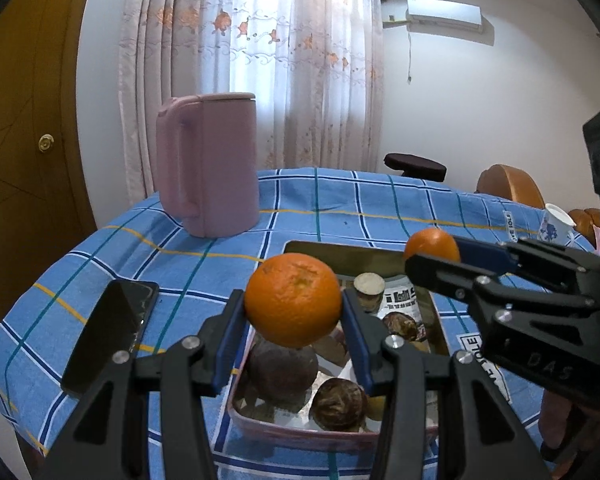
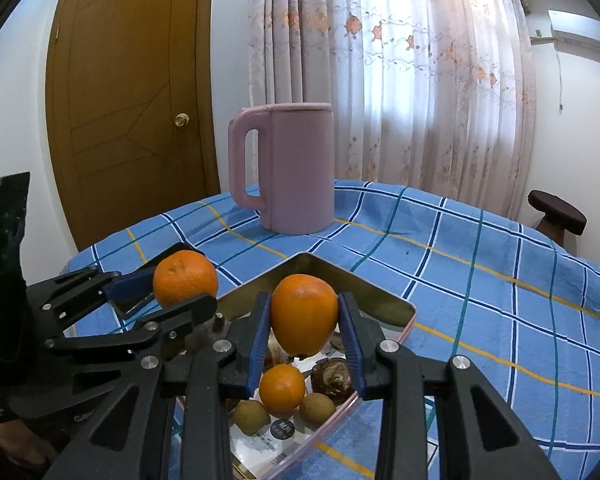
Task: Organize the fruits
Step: 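Carry the orange with the left tool while the right tool carries its orange over the tin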
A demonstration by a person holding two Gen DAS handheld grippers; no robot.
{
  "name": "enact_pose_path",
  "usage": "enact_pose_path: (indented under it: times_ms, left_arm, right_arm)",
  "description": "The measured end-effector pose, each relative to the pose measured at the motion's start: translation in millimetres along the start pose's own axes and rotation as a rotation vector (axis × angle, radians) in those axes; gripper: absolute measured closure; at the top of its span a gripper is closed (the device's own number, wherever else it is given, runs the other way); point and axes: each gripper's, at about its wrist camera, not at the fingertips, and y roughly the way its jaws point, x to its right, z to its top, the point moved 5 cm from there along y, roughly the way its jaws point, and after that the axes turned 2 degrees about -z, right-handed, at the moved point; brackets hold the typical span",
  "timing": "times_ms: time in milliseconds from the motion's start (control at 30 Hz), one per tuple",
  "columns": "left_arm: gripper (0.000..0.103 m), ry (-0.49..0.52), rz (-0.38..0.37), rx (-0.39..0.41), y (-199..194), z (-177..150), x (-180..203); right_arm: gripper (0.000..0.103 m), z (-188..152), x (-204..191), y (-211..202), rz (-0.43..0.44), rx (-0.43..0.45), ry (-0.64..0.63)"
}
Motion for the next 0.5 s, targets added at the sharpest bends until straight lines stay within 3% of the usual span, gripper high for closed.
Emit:
enact_pose_path:
  times_ms: [500]
  left_arm:
    - [0.054, 0.022, -0.035, -0.045, 15.0, -15.6, 7.0]
  right_arm:
    - [0.067, -18.7, 4.9, 31.1, 0.001, -0.079, 0.032]
